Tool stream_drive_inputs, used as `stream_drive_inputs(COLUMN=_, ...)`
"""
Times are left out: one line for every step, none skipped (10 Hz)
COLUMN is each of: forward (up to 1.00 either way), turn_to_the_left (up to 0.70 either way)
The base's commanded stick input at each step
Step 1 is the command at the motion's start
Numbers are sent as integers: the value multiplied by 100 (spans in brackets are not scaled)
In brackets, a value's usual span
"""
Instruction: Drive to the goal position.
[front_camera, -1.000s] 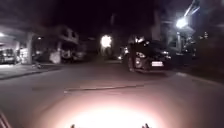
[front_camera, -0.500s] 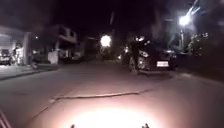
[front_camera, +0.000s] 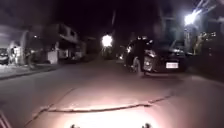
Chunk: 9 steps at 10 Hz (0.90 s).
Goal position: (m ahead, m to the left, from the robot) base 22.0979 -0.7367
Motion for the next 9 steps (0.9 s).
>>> stream_drive_inputs(forward=85, turn_to_the_left=0)
stream_drive_inputs(forward=85, turn_to_the_left=0)
stream_drive_inputs(forward=85, turn_to_the_left=0)
stream_drive_inputs(forward=85, turn_to_the_left=0)
stream_drive_inputs(forward=85, turn_to_the_left=0)
stream_drive_inputs(forward=85, turn_to_the_left=0)
stream_drive_inputs(forward=85, turn_to_the_left=0)
stream_drive_inputs(forward=85, turn_to_the_left=0)
stream_drive_inputs(forward=85, turn_to_the_left=0)
